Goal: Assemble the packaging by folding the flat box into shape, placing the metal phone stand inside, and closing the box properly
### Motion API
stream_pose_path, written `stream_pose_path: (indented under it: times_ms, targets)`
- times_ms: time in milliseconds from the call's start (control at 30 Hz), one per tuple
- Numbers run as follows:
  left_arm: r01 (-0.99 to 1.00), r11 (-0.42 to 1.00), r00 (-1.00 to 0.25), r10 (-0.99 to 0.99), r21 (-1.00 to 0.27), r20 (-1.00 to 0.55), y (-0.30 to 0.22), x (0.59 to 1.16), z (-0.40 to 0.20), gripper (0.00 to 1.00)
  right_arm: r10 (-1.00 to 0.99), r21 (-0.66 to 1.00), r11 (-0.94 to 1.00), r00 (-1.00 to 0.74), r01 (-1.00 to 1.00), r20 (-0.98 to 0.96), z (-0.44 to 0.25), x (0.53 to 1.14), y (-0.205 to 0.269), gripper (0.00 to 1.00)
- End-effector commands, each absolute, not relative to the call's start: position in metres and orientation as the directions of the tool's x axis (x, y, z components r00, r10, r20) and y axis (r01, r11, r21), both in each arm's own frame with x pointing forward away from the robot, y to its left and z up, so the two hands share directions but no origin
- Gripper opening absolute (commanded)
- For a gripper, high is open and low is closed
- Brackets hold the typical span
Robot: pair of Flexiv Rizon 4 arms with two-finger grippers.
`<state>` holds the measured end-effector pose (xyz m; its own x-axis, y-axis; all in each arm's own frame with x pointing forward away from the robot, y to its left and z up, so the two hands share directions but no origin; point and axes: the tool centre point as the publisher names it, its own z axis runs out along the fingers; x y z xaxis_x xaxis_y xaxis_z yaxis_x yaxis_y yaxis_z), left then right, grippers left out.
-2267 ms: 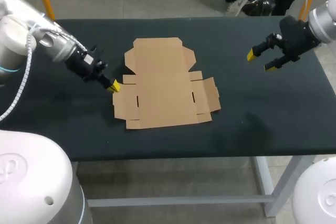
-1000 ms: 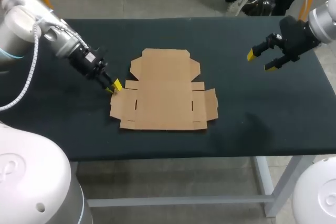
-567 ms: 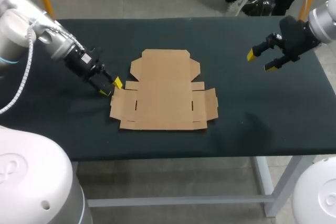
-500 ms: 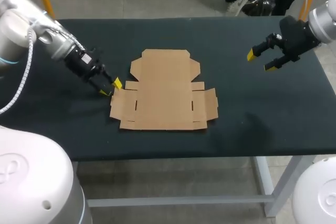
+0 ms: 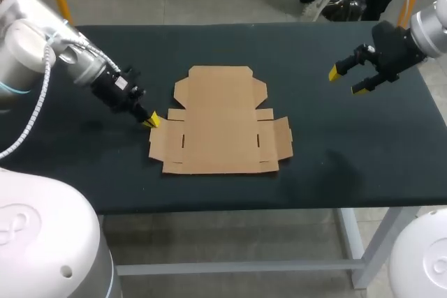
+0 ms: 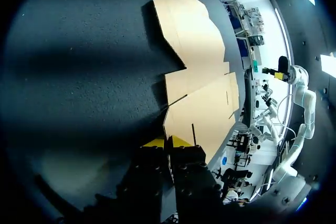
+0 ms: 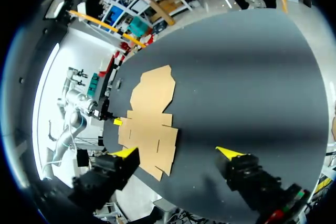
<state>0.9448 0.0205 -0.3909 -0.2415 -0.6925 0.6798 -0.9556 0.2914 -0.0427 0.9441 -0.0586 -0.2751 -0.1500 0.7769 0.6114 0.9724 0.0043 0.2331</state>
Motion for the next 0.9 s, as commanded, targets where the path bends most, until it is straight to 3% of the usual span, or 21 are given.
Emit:
stream_pose_path:
  times_ms: [33,733,767,800,833,867,900]
  targets:
    - [-0.964,0.256,-0.232,-0.704,-0.065,0.671,0.021,0.930,-0.388,0.00,0.775,0.230,0.008,-0.151,0.973,0.614,-0.274,0.944,-0.060,1.00]
    - [-0.963,0.260,-0.239,-0.700,-0.072,0.673,0.020,0.938,-0.389,0.00,0.775,0.230,0.008,-0.151,0.973,0.614,-0.274,0.944,-0.060,1.00]
    - [-0.963,0.261,-0.240,-0.700,-0.072,0.673,0.020,0.938,-0.389,0.07,0.775,0.230,0.008,-0.151,0.973,0.614,-0.274,0.944,-0.060,1.00]
    - [-0.962,0.264,-0.244,-0.699,-0.074,0.672,0.020,0.938,-0.389,0.48,0.775,0.230,0.008,-0.151,0.973,0.614,-0.274,0.944,-0.060,1.00]
    - [-0.961,0.266,-0.246,-0.700,-0.076,0.670,0.021,0.938,-0.388,0.76,0.775,0.230,0.008,-0.151,0.973,0.614,-0.274,0.944,-0.060,1.00]
    - [-0.961,0.265,-0.249,-0.702,-0.079,0.668,0.022,0.938,-0.386,0.94,0.775,0.230,0.008,-0.151,0.973,0.614,-0.274,0.944,-0.060,1.00]
    - [-0.961,0.262,-0.252,-0.705,-0.086,0.663,0.024,0.938,-0.383,1.00,0.775,0.230,0.008,-0.151,0.973,0.614,-0.274,0.944,-0.060,1.00]
